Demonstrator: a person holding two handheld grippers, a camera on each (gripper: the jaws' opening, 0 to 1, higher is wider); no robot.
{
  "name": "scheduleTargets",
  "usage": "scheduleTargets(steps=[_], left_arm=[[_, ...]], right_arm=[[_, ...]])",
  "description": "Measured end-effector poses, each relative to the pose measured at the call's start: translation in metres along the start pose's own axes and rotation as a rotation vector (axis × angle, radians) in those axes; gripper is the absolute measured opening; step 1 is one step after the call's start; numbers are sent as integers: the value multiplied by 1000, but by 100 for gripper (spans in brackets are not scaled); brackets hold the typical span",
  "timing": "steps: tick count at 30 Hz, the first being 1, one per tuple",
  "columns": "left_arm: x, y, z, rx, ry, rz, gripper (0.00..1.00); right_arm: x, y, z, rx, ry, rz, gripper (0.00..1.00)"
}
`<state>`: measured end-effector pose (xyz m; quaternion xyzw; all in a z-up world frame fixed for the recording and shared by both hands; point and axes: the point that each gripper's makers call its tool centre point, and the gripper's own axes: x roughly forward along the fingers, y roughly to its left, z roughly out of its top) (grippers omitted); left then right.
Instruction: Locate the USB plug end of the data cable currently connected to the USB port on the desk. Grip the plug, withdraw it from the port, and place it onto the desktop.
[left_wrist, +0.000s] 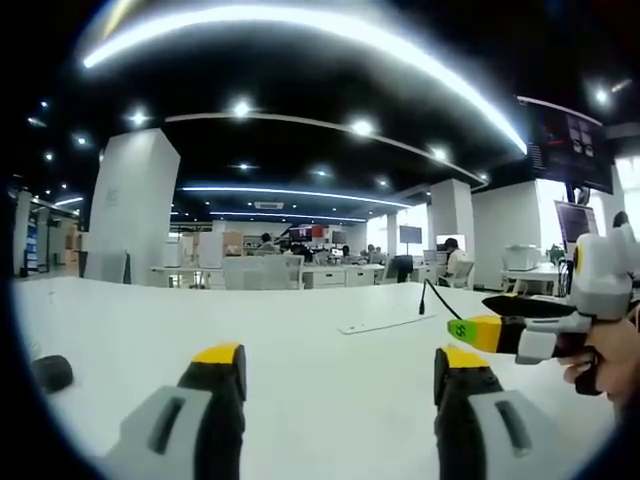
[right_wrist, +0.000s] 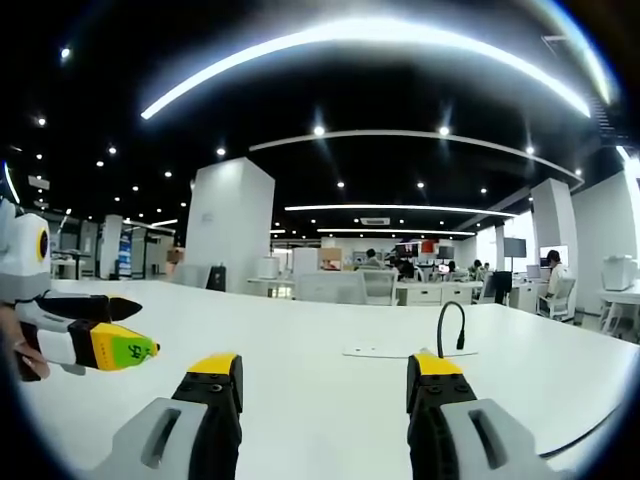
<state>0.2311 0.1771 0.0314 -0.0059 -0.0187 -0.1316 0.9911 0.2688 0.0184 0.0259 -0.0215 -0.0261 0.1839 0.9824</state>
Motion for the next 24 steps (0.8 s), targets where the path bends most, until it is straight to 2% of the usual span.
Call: scheduleTargets(steps=[6,13,21,24], left_arm=[[1,-5,-1,4,4,-14,77],[5,-9,-4,-1,18,-38,78],[11,-15,-3,3,25,-67,80],[16,-24,-3,29,18,-109,81]], right_arm=[[-1,1,5,1,-22,-2,67],[2,5,-1,1,2,14,67],[3,-9,-4,16,11,-16,66],[4,-16,-1,23,4,-26,66]])
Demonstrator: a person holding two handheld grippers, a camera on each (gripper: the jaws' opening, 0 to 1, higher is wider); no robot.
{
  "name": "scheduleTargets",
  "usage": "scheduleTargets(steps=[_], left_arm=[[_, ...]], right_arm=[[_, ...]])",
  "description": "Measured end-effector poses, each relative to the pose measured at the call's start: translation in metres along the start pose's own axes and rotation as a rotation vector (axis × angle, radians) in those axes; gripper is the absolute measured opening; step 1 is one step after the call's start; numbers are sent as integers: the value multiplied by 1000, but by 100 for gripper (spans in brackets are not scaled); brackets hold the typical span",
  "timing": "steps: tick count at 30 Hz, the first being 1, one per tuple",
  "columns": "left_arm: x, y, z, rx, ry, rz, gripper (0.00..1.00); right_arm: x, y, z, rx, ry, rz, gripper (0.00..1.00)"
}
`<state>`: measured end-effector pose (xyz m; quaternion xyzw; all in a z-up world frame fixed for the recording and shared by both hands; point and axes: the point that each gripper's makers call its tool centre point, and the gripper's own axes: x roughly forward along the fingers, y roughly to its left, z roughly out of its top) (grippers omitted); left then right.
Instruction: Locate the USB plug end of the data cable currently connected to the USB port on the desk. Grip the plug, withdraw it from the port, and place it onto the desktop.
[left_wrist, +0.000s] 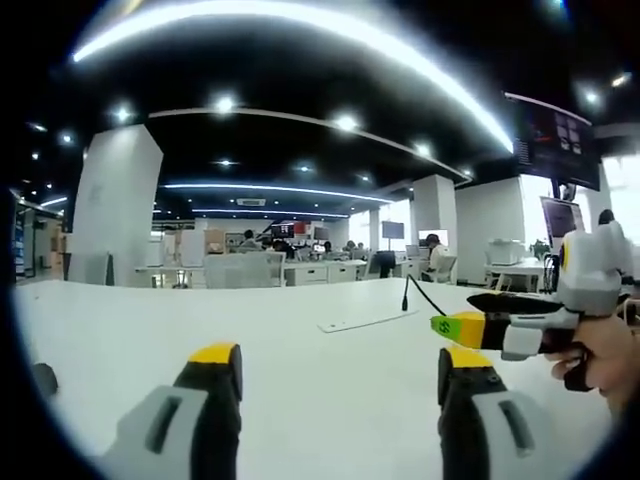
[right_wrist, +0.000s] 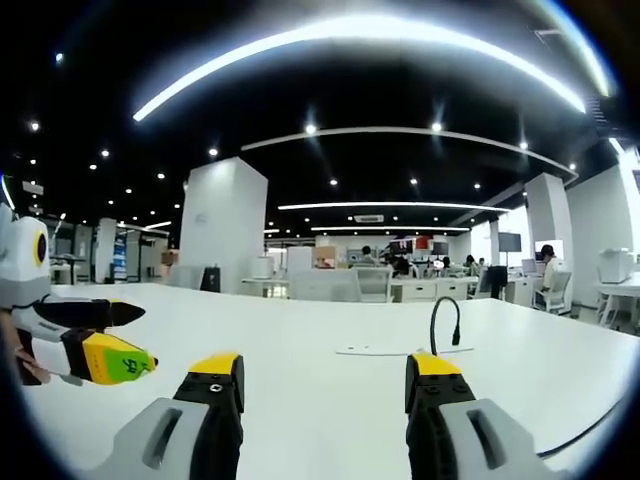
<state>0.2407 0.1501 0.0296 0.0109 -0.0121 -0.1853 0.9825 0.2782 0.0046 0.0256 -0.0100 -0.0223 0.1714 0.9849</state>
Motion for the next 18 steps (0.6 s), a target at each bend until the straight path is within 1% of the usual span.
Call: scheduleTargets(steps=[4,7,9,10,11,13,14,15,17,18], left_arm=[[9,-13,-4,36,11,-62,81],[15,-21,-5,53,21,-105,82],[19,-26,-2,40,6,-135,82],[21,-33,2,46,-20,-183,82],[22,-34,1,48,-23,-202,81],[25,-33,-2,30,-4,-216,82],[28,-34,-2,18,-4,-234,81],[31,-35,-1,-19,-9,-248,81],[35,-39,2,-73,-26,-292,81],[36,-41,2,-89,-30,-312,82]], right_arm=[[2,-10,3,1,-11,-23,66],[4,-14,5,5,-15,-27,66],[6,-19,9,4,-22,-34,66],[7,-23,11,-2,-21,-40,66],[8,-28,13,-6,-21,-47,66],[10,-38,17,-10,-30,-69,66],[11,-42,19,-9,-35,-79,66],[13,-45,21,-11,-39,-83,66],[18,-45,26,-39,-45,-65,66],[20,-40,31,-57,-56,-26,67]])
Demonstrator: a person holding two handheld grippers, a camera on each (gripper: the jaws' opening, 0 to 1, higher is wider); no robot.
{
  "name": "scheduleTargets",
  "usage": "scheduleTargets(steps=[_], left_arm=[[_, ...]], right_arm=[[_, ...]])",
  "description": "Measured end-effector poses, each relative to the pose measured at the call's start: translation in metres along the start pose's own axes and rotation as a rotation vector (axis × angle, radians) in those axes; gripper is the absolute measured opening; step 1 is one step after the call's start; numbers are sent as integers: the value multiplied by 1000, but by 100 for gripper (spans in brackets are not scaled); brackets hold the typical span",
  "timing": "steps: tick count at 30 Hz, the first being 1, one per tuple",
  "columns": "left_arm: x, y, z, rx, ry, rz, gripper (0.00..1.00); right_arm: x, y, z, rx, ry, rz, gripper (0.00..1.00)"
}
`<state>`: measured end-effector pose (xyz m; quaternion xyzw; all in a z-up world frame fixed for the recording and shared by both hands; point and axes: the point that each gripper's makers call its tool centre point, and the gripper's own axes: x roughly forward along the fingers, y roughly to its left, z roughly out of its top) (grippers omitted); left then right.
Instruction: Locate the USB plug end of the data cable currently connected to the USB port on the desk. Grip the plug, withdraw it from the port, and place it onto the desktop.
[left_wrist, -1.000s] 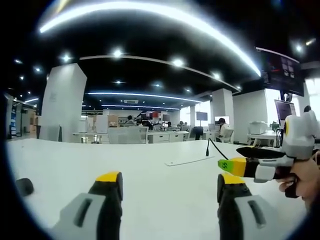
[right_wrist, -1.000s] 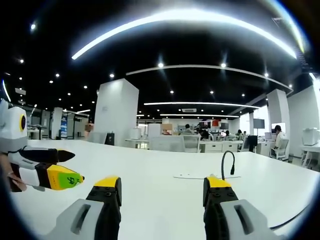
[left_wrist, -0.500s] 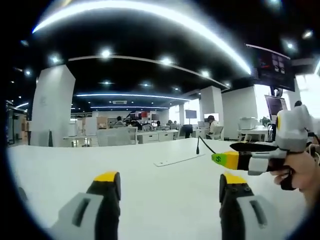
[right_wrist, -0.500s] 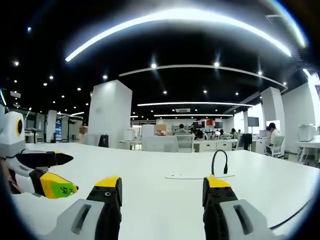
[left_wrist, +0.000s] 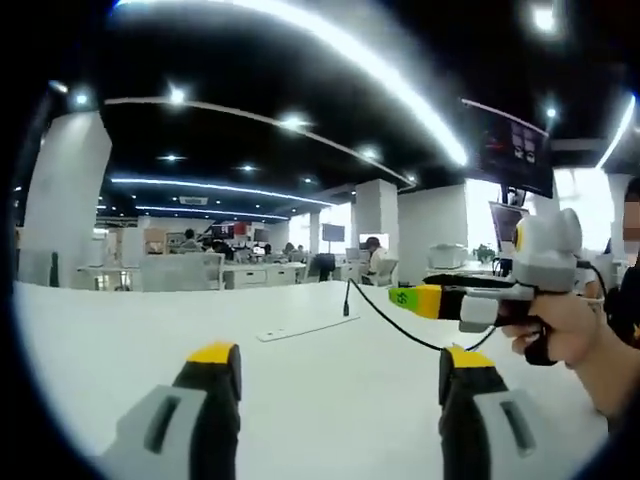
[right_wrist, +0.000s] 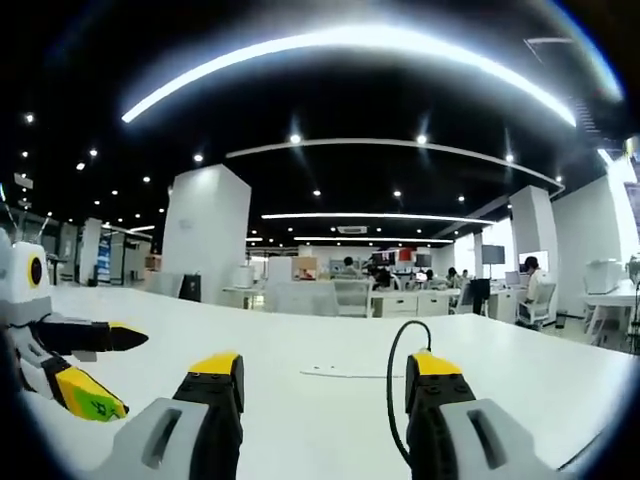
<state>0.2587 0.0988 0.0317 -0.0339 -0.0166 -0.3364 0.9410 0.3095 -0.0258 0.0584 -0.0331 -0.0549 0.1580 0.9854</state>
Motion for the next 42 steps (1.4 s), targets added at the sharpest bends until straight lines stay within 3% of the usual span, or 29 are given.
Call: scheduleTargets(steps=[5,11,14,19,27,34,42], left_arm=[[8,3,11,10,-34,-43,83],[23,7,26,65,-49,-85,83],[31,8,32,72,-70,-92,82],[51,12,29,100,-43,-99,81],[83,13,19,34,-39,-104,80],[108,14,17,46,-28,-109,79],[139,12,19,-3,-52,-135,79]], right_arm=[[9,-3,15,-16,-36,26,67],[21,-13,13,-53,-7,11,67],[25,-16,10,-20,-6,16,67],[31,-27,4,-44,16,-13,66],[47,-63,2,-11,45,-64,66],[57,-87,7,-27,26,-115,66],[63,-105,-8,-50,63,-144,65]])
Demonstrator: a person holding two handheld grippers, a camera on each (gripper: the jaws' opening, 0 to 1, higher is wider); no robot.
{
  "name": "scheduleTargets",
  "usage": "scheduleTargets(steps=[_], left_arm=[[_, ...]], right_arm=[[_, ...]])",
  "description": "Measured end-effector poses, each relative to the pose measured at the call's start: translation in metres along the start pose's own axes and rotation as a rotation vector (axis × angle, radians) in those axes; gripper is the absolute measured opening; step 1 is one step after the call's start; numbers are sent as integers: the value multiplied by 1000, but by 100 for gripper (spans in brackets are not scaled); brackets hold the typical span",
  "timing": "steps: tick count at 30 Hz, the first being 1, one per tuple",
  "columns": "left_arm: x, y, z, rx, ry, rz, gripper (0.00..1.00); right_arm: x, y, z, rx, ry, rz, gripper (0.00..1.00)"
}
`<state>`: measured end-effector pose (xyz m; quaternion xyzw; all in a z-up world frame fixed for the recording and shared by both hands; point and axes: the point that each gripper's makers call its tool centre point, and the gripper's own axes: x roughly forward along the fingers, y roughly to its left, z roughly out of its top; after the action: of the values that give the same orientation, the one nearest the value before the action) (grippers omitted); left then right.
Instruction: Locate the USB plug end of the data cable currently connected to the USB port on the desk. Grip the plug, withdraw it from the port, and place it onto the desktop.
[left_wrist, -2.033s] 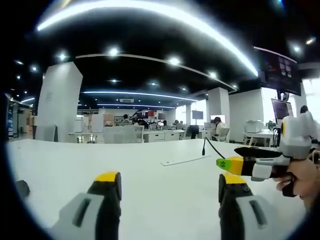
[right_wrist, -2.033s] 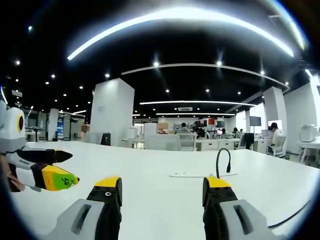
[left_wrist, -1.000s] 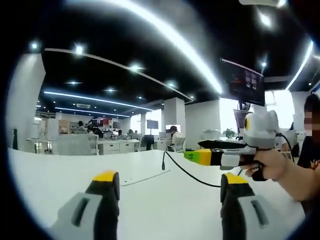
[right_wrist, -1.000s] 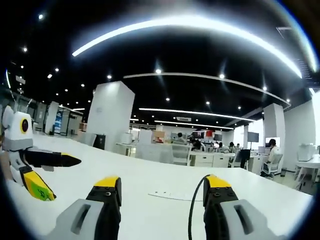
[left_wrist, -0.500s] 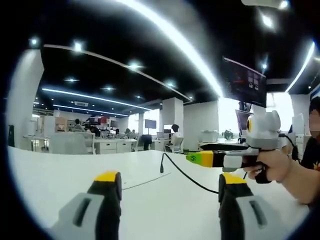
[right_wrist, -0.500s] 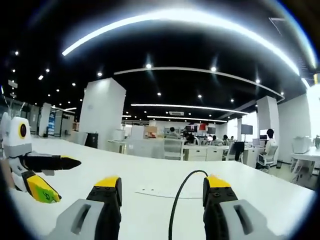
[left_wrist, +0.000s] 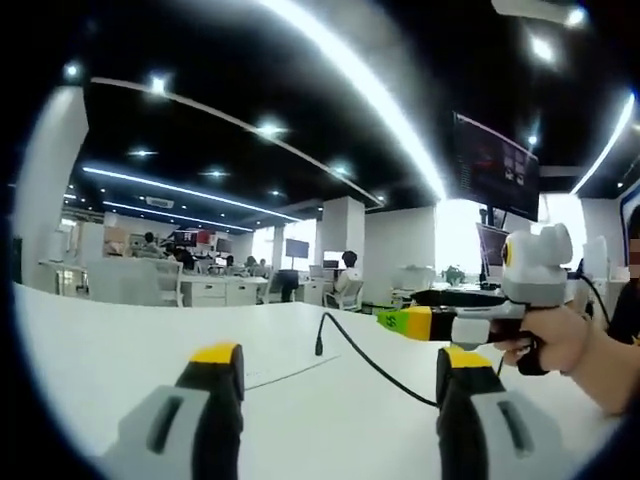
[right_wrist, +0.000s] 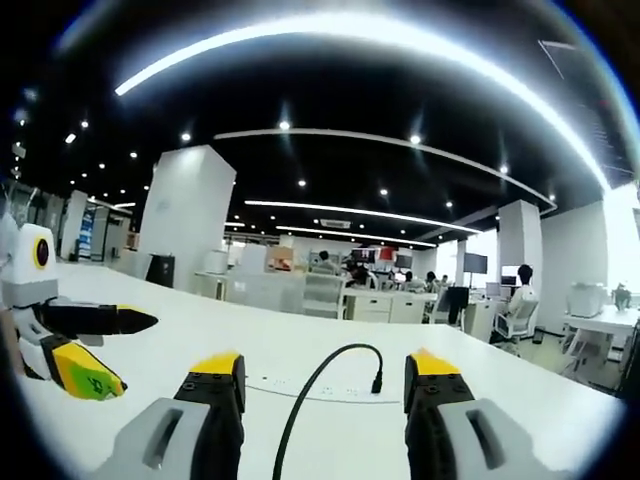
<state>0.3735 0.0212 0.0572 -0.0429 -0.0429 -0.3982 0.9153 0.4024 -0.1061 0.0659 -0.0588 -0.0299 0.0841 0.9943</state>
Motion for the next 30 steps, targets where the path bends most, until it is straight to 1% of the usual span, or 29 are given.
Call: scheduleTargets(steps=[4,8,12,13,15,18,21,25,26,27,28,29,30], left_arm=[[11,-1,-6,-4,12,-35,79],[20,3,-7,0,10,-34,79],[32,7,-8,2,4,-30,79],[35,9,-8,1,-7,-26,79],[42,10,-6,-45,-36,-22,78],[50,11,-10,-63,-31,-33,78],[57,13,-14,-28,-15,-33,78],[65,19,-20,-12,-10,-33,78],[67,22,-22,-10,-5,-32,78],[70,26,-26,-2,-3,-30,78],[72,30,-28,1,0,-27,78],[73,32,-30,2,2,-23,78],[75,35,-33,1,3,-20,78]], right_arm=[[8,-11,-5,-7,19,-24,64],[16,-15,-5,1,10,-20,64],[25,-18,-11,11,12,-25,63],[28,-19,-13,13,16,-24,63],[32,-18,-14,21,16,-23,62],[40,-20,-19,34,21,-22,62],[46,-28,-23,59,17,-42,61],[55,-36,-30,69,24,-59,60],[57,-39,-31,67,24,-68,58],[59,-50,-29,36,0,-111,56],[59,-56,-29,11,-11,-133,54],[60,-61,-30,0,-15,-151,52],[62,-62,-31,10,-17,-150,52]])
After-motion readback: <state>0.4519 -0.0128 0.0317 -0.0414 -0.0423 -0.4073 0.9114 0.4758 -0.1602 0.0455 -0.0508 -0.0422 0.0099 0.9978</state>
